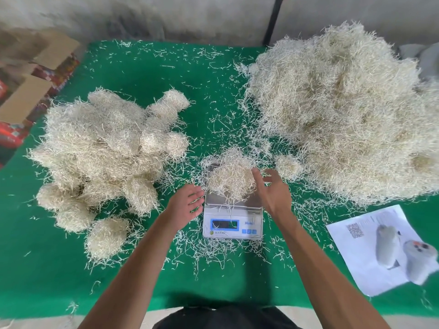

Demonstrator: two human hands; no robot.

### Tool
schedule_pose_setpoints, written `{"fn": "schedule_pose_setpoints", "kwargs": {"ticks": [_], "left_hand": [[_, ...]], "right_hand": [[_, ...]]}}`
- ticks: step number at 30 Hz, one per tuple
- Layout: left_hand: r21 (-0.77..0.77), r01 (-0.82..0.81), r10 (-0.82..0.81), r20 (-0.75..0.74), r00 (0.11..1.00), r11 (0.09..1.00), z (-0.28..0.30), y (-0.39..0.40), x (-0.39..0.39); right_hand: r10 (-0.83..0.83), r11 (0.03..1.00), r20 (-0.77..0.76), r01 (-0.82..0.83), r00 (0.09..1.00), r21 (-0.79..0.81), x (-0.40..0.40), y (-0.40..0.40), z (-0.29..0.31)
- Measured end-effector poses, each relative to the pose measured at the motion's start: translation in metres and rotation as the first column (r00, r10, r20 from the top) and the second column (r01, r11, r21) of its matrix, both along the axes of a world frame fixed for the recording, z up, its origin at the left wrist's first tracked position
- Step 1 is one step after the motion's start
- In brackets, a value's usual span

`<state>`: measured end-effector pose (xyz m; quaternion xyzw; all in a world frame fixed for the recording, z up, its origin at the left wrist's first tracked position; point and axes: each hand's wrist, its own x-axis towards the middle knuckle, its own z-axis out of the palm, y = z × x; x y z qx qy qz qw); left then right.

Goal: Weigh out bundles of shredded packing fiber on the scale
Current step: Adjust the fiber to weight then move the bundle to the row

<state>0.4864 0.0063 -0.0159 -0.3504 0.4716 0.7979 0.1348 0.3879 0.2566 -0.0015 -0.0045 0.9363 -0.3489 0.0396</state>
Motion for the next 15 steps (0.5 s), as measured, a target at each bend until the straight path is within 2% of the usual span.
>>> {"fn": "schedule_pose_setpoints", "kwargs": {"ticks": [4, 15], "left_hand": [[0.008, -0.038, 0.038, 0.014, 0.999, 0.999, -0.005, -0.004, 0.003], [0.002, -0.086, 0.086, 0.023, 0.996, 0.996, -0.009, -0.018, 0.018]], "right_hand": [[-0.049, 0.999, -0.023, 0.049, 0.999, -0.021, -0.011, 0.0, 0.002], [-0.003, 0.999, -0.002, 0.003, 1.0, -0.054, -0.026, -0.022, -0.001]]}}
